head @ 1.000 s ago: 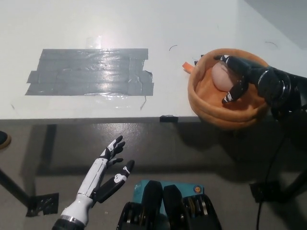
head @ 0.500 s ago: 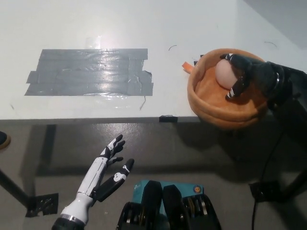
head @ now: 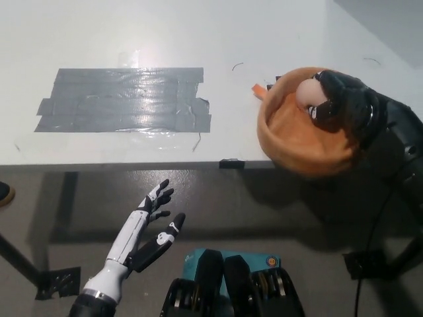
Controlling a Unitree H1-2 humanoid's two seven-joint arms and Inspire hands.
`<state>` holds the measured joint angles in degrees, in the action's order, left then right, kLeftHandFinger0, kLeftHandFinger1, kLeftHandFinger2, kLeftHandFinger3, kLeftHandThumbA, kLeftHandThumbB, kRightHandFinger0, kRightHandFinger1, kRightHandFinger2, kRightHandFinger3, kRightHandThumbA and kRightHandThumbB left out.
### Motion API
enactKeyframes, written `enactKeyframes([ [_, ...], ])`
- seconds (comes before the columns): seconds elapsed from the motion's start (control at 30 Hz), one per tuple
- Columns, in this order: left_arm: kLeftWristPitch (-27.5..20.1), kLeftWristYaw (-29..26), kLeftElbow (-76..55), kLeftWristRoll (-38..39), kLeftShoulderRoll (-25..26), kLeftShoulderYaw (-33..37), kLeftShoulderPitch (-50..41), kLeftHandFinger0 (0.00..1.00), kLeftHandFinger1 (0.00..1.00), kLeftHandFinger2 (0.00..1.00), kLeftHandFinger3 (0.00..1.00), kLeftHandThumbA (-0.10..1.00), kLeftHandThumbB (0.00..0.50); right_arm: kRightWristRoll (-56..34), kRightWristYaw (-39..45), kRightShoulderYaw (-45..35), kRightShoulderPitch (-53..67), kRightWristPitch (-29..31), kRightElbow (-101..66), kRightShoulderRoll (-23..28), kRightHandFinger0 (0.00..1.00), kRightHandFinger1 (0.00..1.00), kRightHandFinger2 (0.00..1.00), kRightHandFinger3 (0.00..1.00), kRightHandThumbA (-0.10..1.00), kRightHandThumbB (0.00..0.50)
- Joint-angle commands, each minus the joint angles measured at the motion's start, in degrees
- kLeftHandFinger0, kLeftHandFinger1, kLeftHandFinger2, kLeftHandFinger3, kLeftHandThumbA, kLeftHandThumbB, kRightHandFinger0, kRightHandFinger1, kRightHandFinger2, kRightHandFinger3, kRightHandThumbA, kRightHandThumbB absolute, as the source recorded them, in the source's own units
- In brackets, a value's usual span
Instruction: An emotional support dumpling is kept in a soft plate infront in the middle of the desk infront of the robot. The robot extends its right arm to pick up the dumpling and hands it to a person
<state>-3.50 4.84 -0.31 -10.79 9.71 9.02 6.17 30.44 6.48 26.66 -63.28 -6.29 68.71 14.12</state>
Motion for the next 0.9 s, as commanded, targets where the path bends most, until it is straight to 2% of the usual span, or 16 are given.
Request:
enactKeyframes([
  [0.0, -1.25, 0.80, -2.48, -0.34, 0.96, -0.38, 1.71, 0.86, 0.94, 0.97, 1.00, 0.69, 0.012, -0.27, -5.88, 0.06, 2.11, 7.87, 6.38, -2.25, 0.07, 0.59, 0.97, 0.84, -0.10, 0.198],
  [0.03, -1.24, 0.80, -2.49, -0.41, 1.01, -0.35, 1.78, 0.86, 0.94, 0.97, 1.00, 0.69, 0.012, -0.24, -6.11, 0.12, 2.06, 8.15, 6.83, -2.29, 0.09, 0.66, 1.00, 0.92, -0.10, 0.196],
  [0.1, -1.30, 0.88, -2.46, -0.34, 1.11, -0.33, 1.91, 0.86, 0.94, 0.97, 1.00, 0.70, 0.012, -0.22, -6.57, 0.25, 2.17, 8.89, 7.84, -2.32, 0.11, 0.73, 1.00, 1.00, -0.10, 0.180],
  [0.13, -1.52, 0.90, -2.39, -0.26, 1.15, -0.31, 1.90, 0.86, 0.94, 0.97, 1.00, 0.70, 0.006, -0.48, -7.10, 0.01, 2.32, 9.76, 7.90, -2.20, 0.10, 0.73, 1.00, 1.00, -0.10, 0.179],
  [0.2, -1.07, 0.99, -2.56, -0.39, 1.20, -0.20, 1.96, 0.87, 0.94, 0.97, 1.00, 0.71, 0.012, -0.88, -7.82, -0.40, 2.30, 10.80, 7.91, -2.04, 0.16, 0.77, 1.00, 1.00, -0.10, 0.185],
  [0.27, -0.70, 1.11, -2.78, -0.42, 1.27, -0.13, 1.84, 0.87, 0.94, 0.97, 1.00, 0.71, 0.012, -1.25, -9.01, -0.82, 2.29, 12.31, 7.60, -1.87, 0.18, 0.79, 1.00, 1.00, -0.10, 0.189],
  [0.43, -1.20, 1.01, -2.22, -0.21, 1.19, -0.17, 1.96, 0.87, 0.94, 0.97, 1.00, 0.72, 0.004, -2.68, -10.80, -2.81, 0.49, 13.67, 3.87, -1.81, 0.19, 0.78, 1.00, 1.00, -0.10, 0.180],
  [0.47, -1.23, 1.04, -2.02, -0.18, 1.22, -0.19, 2.21, 0.87, 0.94, 0.97, 1.00, 0.72, 0.005, -3.24, -10.51, -3.59, 0.13, 13.65, 2.10, -1.66, 0.18, 0.77, 1.00, 1.00, -0.10, 0.164],
  [0.5, -1.42, 1.10, -1.98, -0.08, 1.26, -0.18, 2.24, 0.88, 0.94, 0.97, 1.00, 0.72, 0.004, -3.85, -9.15, -4.55, 0.26, 12.76, -3.03, -1.11, 0.17, 0.75, 1.00, 1.00, -0.10, 0.144],
  [0.6, -1.87, 0.99, -1.68, -0.16, 1.29, -0.15, 2.32, 0.88, 0.94, 0.97, 1.00, 0.72, 0.001, -3.85, -7.65, -5.73, 1.12, 10.63, -10.82, -0.35, 0.19, 0.76, 1.00, 1.00, -0.10, 0.135],
  [0.63, -1.85, 0.94, -1.63, -0.04, 1.19, -0.19, 2.31, 0.88, 0.94, 0.97, 1.00, 0.72, 0.000, -5.18, -6.16, -7.24, 1.93, 10.63, -18.75, 0.41, 0.16, 0.71, 1.00, 1.00, -0.10, 0.123],
  [0.73, -2.06, 0.92, -1.44, -0.07, 1.23, -0.15, 2.34, 0.87, 0.94, 0.97, 1.00, 0.72, 0.000, -6.37, -4.99, -9.08, 2.79, 10.51, -27.70, 0.87, 0.14, 0.66, 0.99, 1.00, -0.10, 0.118],
  [0.77, -1.97, 0.92, -1.42, -0.05, 1.22, -0.18, 2.45, 0.87, 0.94, 0.97, 1.00, 0.72, 0.000, -5.84, -4.21, -9.33, 2.90, 8.53, -32.18, 1.07, 0.17, 0.69, 1.00, 1.00, -0.10, 0.121],
  [0.87, -2.19, 0.88, -1.20, 0.05, 1.21, -0.22, 2.64, 0.88, 0.94, 0.98, 1.00, 0.72, 0.000, -5.03, -2.60, -9.96, 2.94, 5.04, -39.46, 1.08, 0.17, 0.70, 1.00, 1.00, -0.10, 0.127],
])
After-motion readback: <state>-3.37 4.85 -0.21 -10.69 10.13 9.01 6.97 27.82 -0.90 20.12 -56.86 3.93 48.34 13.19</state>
